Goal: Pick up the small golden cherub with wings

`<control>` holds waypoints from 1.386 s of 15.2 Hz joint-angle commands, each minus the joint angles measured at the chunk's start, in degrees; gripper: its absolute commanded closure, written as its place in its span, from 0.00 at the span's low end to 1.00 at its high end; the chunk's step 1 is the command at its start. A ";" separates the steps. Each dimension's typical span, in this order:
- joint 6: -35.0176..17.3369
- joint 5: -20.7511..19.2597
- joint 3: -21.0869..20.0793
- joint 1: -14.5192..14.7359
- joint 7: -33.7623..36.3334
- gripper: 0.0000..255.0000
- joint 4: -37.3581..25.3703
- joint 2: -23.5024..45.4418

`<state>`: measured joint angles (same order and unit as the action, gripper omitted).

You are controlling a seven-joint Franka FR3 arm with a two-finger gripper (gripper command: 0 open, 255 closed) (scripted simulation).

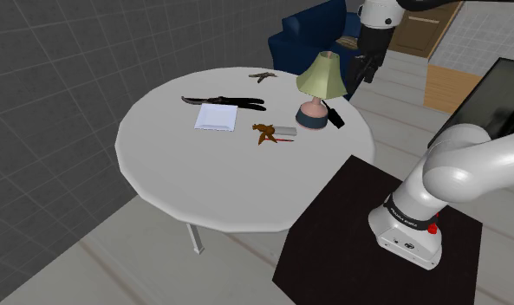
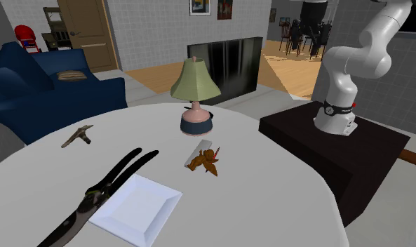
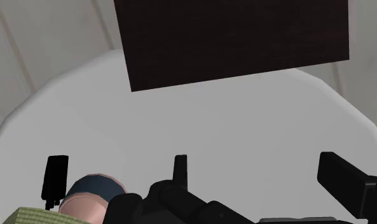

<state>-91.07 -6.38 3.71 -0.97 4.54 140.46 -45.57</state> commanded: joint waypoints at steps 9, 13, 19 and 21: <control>-14.66 -1.71 0.82 0.16 0.39 0.00 -0.52 15.85; -20.97 -2.45 1.13 0.13 0.61 0.00 -2.77 24.75; -28.56 -3.37 1.46 0.02 0.95 0.00 -8.52 38.58; -30.54 -3.62 1.54 -0.04 1.05 0.00 -11.03 43.22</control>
<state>-120.60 -9.90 5.22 -1.00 5.53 130.96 -4.87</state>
